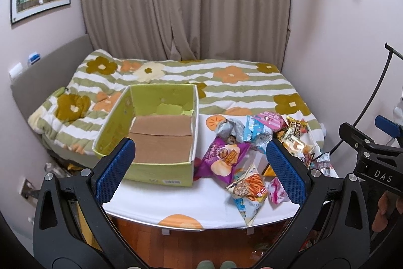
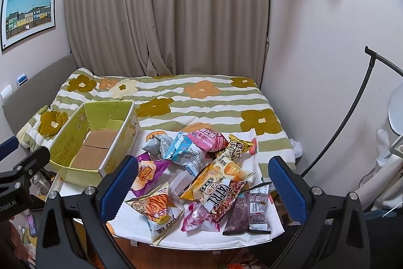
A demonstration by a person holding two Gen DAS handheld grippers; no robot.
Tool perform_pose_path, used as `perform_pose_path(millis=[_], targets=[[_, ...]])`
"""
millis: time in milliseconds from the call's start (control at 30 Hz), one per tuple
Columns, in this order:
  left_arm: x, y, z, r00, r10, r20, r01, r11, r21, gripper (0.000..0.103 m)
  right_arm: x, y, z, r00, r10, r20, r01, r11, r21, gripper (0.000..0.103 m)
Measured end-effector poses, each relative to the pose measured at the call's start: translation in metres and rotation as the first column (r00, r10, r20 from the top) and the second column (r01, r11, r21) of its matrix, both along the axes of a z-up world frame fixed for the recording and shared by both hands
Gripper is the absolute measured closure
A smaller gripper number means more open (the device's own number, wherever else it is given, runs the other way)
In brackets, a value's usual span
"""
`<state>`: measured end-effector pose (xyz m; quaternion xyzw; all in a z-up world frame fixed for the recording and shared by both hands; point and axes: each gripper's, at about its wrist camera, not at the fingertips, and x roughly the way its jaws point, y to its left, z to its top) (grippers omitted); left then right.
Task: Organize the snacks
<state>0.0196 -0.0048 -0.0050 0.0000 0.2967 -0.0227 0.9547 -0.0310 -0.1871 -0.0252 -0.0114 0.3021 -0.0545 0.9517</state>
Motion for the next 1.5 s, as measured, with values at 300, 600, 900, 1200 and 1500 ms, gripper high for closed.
perform_pose_path(millis=[300, 600, 900, 1200, 1500], targets=[[-0.0004, -0.0007, -0.0014, 1.000, 0.002, -0.001, -0.002, 1.000, 0.001, 0.000, 0.0012, -0.0007, 0.0010, 1.000, -0.001, -0.002, 0.001, 1.000, 0.005, 0.000], [-0.0010, -0.0011, -0.0015, 1.000, 0.002, -0.002, -0.002, 1.000, 0.000, 0.000, 0.0017, -0.0001, 0.0012, 1.000, 0.001, -0.001, -0.001, 1.000, 0.006, 0.000], [-0.0008, -0.0002, -0.0008, 1.000, 0.003, -0.003, -0.003, 1.000, 0.000, 0.000, 0.0023, -0.0017, 0.0019, 1.000, 0.001, -0.003, -0.001, 1.000, 0.009, 0.000], [-0.0012, -0.0002, -0.0013, 1.000, 0.003, -0.001, -0.003, 1.000, 0.000, 0.000, 0.0020, -0.0028, 0.0020, 1.000, 0.002, -0.004, -0.002, 1.000, 0.011, 0.000], [-0.0015, 0.0004, -0.0011, 1.000, 0.002, -0.001, -0.002, 1.000, -0.001, 0.000, 0.0026, -0.0025, 0.0023, 1.000, 0.003, -0.004, -0.002, 1.000, 0.013, 0.000]])
